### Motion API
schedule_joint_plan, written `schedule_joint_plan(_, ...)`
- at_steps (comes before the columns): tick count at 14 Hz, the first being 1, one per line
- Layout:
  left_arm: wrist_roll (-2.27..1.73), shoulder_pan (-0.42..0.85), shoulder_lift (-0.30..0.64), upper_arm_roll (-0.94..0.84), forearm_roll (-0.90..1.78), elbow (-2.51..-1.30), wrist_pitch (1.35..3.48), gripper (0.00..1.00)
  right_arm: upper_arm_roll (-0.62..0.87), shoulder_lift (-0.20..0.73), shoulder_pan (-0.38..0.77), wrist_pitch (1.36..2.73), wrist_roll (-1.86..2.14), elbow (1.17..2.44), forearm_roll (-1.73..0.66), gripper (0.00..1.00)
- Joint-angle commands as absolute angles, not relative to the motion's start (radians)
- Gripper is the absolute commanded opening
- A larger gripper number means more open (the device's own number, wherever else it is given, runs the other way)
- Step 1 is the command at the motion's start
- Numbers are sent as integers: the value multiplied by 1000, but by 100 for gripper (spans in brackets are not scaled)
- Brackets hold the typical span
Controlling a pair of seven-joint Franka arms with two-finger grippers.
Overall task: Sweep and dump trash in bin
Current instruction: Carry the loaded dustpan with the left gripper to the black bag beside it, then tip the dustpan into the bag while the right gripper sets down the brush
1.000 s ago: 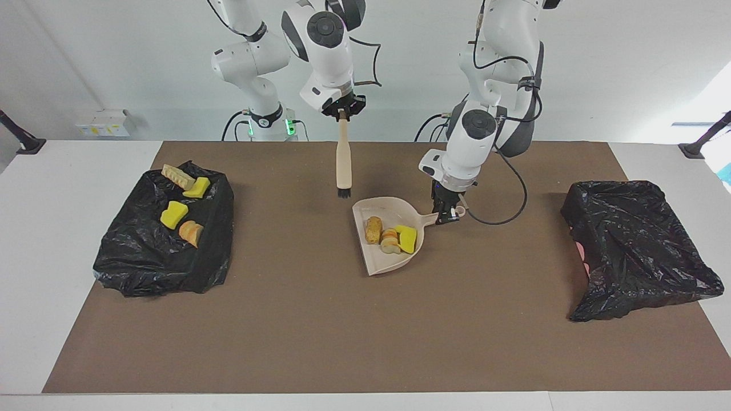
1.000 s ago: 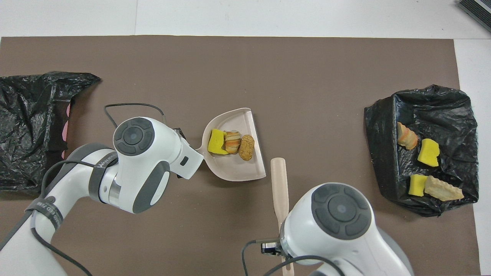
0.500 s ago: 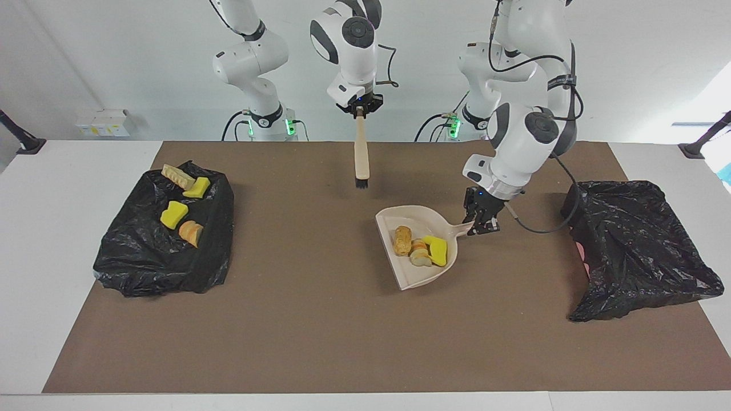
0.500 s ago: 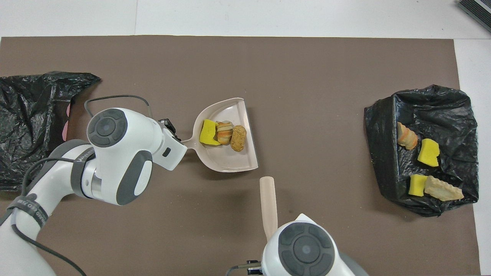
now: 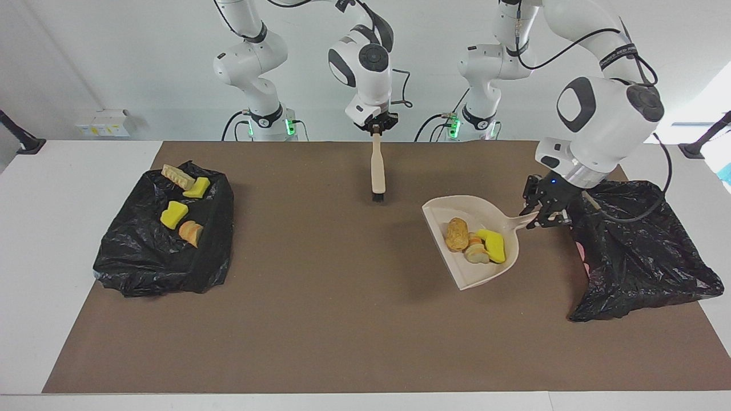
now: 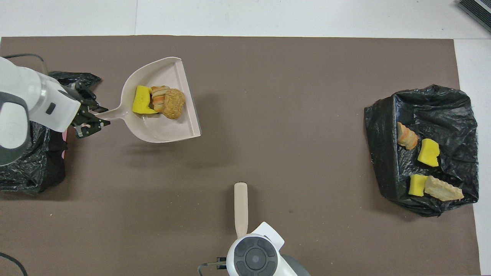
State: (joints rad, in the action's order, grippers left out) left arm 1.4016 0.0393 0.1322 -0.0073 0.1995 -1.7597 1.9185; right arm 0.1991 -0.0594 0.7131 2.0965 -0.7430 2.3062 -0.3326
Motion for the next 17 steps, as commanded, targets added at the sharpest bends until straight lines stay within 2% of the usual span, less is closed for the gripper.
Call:
schedule_joint_plan(1, 1466, -32, 162, -17, 210, -1683, 1835, 0, 196, -17, 736, 2175, -761, 2321, -347, 0)
schedule_joint_plan(3, 1537, -92, 190, -15, 206, -1623, 1793, 0, 196, -23, 739, 2175, -755, 2332, -342, 0)
schedule_joint_plan(8, 1713, -277, 193, -14, 204, -1602, 1727, 0, 195, -18, 738, 2174, -723, 2336, -324, 0)
schedule_joint_plan(9, 1757, -305, 193, -14, 187, -1594, 1726, 0, 195, -17, 736, 2171, -718, 2333, -324, 32)
schedule_joint_plan(10, 1781, -339, 196, -14, 167, -1588, 1720, 0, 193, -12, 732, 2172, -712, 2326, -318, 93)
schedule_joint_plan(11, 1782, -378, 199, -14, 158, -1574, 1717, 0, 190, -2, 726, 2175, -703, 2309, -296, 100)
schedule_joint_plan(13, 1824, -435, 221, -14, 100, -1534, 1735, 0, 189, 0, 675, 2163, -699, 2261, -267, 100)
schedule_joint_plan(17, 1835, -448, 247, -3, -55, -1497, 1818, 0, 183, -18, 539, 2149, -698, 2159, -203, 100)
